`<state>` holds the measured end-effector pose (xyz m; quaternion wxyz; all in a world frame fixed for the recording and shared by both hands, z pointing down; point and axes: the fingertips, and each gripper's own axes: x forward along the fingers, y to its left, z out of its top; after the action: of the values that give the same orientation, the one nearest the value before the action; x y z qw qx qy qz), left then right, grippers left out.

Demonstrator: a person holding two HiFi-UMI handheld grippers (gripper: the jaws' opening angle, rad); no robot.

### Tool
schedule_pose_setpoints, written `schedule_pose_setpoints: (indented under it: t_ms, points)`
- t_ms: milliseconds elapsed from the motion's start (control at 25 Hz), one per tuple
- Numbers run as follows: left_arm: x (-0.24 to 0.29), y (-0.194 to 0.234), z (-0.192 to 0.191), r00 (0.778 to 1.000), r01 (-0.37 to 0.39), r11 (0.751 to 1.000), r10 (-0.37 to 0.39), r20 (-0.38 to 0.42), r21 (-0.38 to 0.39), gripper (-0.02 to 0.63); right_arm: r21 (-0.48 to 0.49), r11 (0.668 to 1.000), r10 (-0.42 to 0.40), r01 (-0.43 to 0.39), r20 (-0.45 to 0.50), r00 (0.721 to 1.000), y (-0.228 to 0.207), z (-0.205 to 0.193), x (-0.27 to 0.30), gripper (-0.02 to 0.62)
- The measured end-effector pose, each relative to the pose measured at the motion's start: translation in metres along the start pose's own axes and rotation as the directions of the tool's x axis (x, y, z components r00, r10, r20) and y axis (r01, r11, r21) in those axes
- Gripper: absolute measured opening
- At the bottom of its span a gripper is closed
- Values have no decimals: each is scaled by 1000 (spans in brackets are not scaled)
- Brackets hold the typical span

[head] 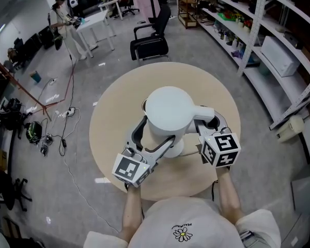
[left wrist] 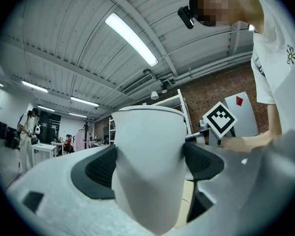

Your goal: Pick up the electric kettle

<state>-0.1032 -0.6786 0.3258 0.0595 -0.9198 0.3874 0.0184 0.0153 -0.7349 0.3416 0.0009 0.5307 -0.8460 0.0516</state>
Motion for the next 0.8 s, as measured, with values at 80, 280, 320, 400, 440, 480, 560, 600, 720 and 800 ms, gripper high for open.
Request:
schedule_pose_setpoints:
  t_ms: [80,280,320,400,440,480,560,600,720,800]
  points:
    - [1,-3,4,999,7,1000,-7,33,1,440,-3,1000,2,-2,3,1000,0,1,-1,92]
    - [0,-5,4,1000,-8,1000,8,17,5,440,-11,1000,10,-10,14,1000,-1,4,-4,92]
    - [1,-8,9,999,1,1000,-2,47,8,440,-10,1000,10,-10,15,1000,-1,4,-5,92]
    - [1,-11,12,998,8,1000,-9,70,11,441,-8,1000,11,-10,17,1000,0,3,-7,92]
    - [-1,-11,10,998,5,1000,-6,59,10,440,-7,1000,11,-11,18,1000,0,3,-8,92]
    - [-2,-11,9,999,2,1000,-3,50,10,442,-6,1000,12,-12,20,1000,1,2,-8,92]
    - [-2,-13,12,998,7,1000,-8,68,13,441,-5,1000,13,-13,24,1000,2,2,-10,92]
    - [-2,-14,13,997,10,1000,-11,78,14,442,-6,1000,13,-13,26,1000,1,2,-11,92]
    - [1,-18,12,997,7,1000,-8,72,16,442,-8,1000,15,-15,29,999,-3,3,-13,92]
    - [1,-18,8,999,-4,1000,4,34,14,442,-8,1000,17,-16,29,999,-5,4,-15,92]
